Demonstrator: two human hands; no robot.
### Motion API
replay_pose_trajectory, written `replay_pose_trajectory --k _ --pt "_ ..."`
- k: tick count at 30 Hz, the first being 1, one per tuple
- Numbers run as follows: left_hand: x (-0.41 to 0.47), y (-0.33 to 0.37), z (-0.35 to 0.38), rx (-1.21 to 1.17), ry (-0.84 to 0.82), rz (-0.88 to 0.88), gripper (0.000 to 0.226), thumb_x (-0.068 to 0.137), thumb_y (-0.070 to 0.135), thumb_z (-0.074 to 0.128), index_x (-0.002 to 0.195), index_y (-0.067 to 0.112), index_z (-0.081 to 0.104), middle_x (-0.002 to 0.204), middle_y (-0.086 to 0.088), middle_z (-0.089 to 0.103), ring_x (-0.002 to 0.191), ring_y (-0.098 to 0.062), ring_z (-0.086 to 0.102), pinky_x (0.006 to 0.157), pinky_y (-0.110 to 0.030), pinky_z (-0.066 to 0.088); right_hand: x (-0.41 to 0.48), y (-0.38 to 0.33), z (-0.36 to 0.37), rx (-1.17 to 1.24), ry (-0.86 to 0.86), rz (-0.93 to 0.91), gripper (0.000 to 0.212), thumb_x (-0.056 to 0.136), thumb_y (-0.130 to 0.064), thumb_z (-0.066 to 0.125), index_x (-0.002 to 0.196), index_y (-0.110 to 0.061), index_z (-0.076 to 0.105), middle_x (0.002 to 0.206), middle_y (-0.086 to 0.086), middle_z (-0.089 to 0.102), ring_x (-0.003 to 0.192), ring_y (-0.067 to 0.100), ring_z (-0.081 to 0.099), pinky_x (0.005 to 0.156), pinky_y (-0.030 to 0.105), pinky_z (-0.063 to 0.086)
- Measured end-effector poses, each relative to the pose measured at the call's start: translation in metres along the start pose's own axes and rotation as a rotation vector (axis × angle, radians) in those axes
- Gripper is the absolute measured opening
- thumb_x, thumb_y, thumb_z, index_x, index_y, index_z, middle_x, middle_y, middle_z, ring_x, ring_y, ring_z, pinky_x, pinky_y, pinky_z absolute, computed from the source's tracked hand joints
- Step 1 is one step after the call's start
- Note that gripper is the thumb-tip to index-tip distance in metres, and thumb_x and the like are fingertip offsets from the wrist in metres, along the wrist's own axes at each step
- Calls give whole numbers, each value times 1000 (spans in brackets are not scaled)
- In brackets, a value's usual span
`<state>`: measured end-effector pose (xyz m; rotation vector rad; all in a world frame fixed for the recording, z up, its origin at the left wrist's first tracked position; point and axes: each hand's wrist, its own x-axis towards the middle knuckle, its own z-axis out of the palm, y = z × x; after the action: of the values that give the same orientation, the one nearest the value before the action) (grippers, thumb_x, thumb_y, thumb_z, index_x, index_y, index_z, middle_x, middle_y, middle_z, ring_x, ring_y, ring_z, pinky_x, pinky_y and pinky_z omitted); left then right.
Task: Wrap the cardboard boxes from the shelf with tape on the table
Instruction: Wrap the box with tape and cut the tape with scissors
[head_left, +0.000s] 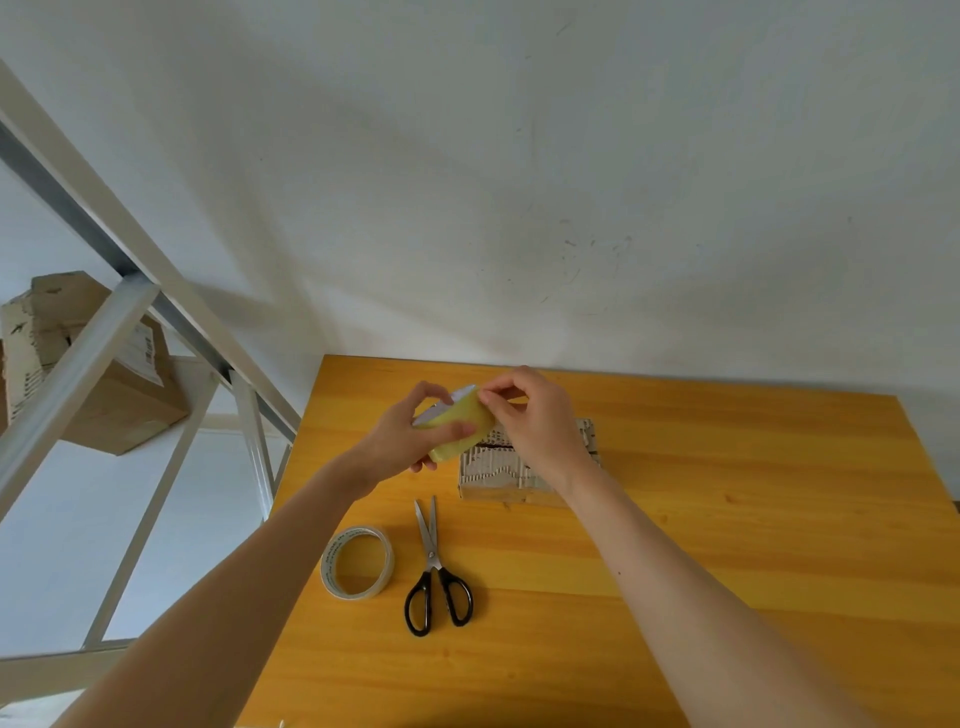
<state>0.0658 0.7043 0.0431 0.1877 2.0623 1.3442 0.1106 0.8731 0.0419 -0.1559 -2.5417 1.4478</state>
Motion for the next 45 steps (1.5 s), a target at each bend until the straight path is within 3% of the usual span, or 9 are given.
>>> replay_pose_trajectory --k 6,12,17,20,24,28,31,38,45 --pt "1 -4 4 14 79 -56 34 80 46 68 73 12 67 57 1 57 45 -7 48 52 -22 38 -3 3 4 34 -57 70 11 96 -15 53 98 -7 62 97 3 62 91 13 57 78 19 48" --pt "7 -4 -6 -26 40 -153 58 79 53 64 95 -2 66 66 -11 58 48 -12 54 49 -22 44 -3 2 0 132 -133 134 11 96 -17 53 95 -8 59 95 6 63 92 20 60 87 42 51" --pt "6 -11 -14 -142 -109 -80 73 54 61 81 103 11 63 80 -6 56 61 -13 53 53 -25 44 -3 5 -12 268 -84 217 10 84 -10 70 91 -8 64 93 6 68 86 14 63 79 24 54" --pt "6 -14 -14 -131 -120 -27 84 36 70 81 98 16 66 83 0 64 75 -13 59 66 -27 49 -6 11 -14 346 -42 309 9 82 -4 71 85 -10 65 88 8 67 82 19 64 78 30 57" --pt "9 -10 -11 -193 23 73 62 55 68 74 84 14 76 118 8 60 109 -12 57 91 -34 46 -10 10 -11 539 -22 413 13 82 6 67 81 -6 63 81 11 65 75 23 68 71 30 59" --pt "12 -12 -16 16 139 75 45 73 47 72 66 5 59 65 3 50 60 -13 47 56 -26 34 -9 11 -22 616 -31 458 12 82 7 66 86 -3 64 82 13 64 73 21 68 72 30 59" --pt "15 -9 -18 64 127 104 45 80 38 70 55 13 43 48 10 32 45 -6 31 46 -17 24 -5 12 -34 587 -38 472 11 84 6 64 91 -3 64 82 12 66 73 20 68 74 29 58" --pt "21 -6 -30 86 -41 143 50 76 34 76 57 15 33 58 3 24 53 -10 23 54 -25 18 -3 24 -50 639 -34 612 16 80 5 67 95 1 64 86 11 67 75 20 67 74 29 59" --pt "30 -19 -37 534 127 269 59 77 41 74 48 19 27 46 11 18 46 -10 20 51 -28 18 -12 36 -64 617 -8 706 17 77 7 68 93 2 67 89 16 68 78 24 68 72 28 58"
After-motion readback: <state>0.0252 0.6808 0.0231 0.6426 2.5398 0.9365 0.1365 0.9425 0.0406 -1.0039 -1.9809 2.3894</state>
